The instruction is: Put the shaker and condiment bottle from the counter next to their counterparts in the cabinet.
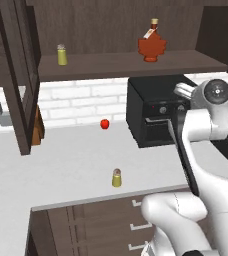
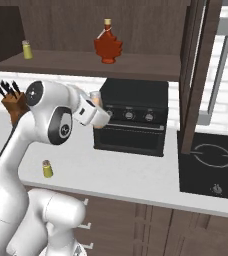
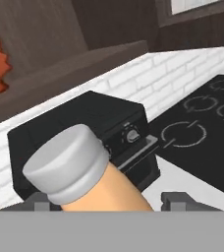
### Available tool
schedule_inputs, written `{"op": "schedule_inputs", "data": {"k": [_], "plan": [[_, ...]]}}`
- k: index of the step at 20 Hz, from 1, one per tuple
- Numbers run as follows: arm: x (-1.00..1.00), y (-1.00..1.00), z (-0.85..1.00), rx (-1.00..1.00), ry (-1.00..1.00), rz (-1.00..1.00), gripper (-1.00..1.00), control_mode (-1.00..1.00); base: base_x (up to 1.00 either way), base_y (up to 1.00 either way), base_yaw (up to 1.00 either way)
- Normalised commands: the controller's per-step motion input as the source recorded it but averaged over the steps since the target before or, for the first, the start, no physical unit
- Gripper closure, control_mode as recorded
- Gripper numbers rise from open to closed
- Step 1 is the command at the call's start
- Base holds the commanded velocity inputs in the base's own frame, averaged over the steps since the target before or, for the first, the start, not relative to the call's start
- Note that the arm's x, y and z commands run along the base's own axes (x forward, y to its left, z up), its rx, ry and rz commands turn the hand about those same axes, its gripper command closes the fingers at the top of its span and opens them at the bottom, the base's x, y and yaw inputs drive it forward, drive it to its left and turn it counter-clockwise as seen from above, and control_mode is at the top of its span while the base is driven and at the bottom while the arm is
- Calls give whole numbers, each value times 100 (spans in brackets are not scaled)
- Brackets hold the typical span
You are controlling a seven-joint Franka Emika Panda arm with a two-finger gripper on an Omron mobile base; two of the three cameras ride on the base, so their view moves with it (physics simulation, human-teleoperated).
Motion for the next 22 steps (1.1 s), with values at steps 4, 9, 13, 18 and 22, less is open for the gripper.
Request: {"op": "schedule_inputs", "data": {"k": [4,9,13,18,22], "plan": [[0,-7,97,0,-7,0,100,-100,0,0,0],[0,-4,82,0,-11,0,100,-100,0,0,0],[18,0,16,-2,-24,0,100,-100,0,0,0],[30,0,-4,-6,-25,0,100,-100,0,0,0],[42,0,0,-2,-22,0,100,-100,0,0,0]]}}
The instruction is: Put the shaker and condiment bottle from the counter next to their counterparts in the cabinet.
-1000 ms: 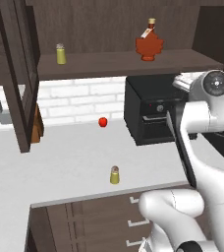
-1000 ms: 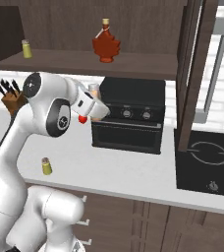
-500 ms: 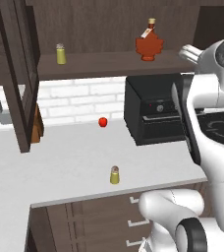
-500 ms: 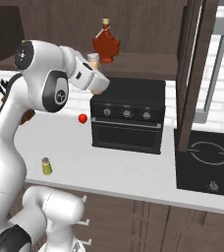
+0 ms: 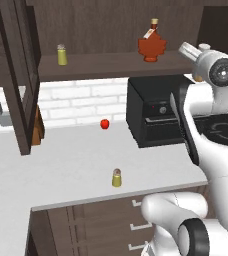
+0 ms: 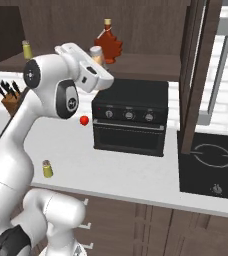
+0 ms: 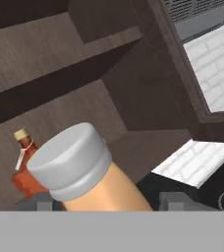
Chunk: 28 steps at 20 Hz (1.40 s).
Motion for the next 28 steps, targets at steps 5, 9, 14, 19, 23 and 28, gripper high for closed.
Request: {"op": "schedule_inputs", "data": {"k": [5,9,14,19,23,28], "plan": [[21,0,24,0,-11,0,100,-100,0,0,0],[23,0,12,0,-1,0,100,-100,0,0,0],[36,2,21,5,11,1,100,-100,0,0,0],[34,0,32,7,12,4,100,-100,0,0,0],[38,0,19,1,5,5,100,-100,0,0,0],[29,0,1,0,0,3,100,-100,0,0,0]]}}
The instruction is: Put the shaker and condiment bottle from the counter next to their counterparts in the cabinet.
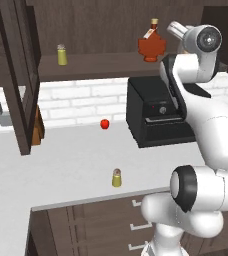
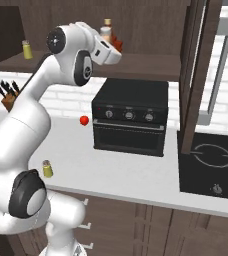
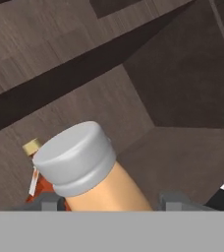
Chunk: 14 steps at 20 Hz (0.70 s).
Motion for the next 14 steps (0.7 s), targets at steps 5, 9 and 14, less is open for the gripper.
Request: {"op": "schedule_inputs", "data": {"k": [5,9,14], "plan": [[22,0,-2,-1,-3,1,100,-100,0,0,0],[34,0,0,0,0,1,100,-100,0,0,0],[39,0,-15,0,0,2,100,-100,0,0,0]]}}
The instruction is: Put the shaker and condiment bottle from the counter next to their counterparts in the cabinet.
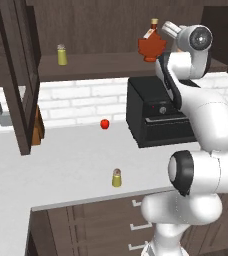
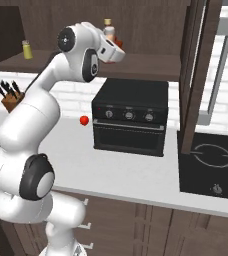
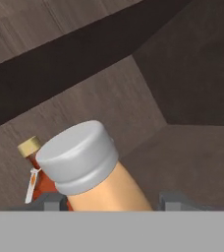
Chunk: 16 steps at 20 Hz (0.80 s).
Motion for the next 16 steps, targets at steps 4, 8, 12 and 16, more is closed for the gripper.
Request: {"op": "schedule_inputs", "data": {"k": [4,8,12,16], "plan": [[33,0,-12,0,0,3,100,-100,0,0,0],[35,0,-4,0,0,2,100,-100,0,0,0],[37,0,-9,0,0,2,100,-100,0,0,0],[33,0,-13,0,0,3,100,-100,0,0,0]]}}
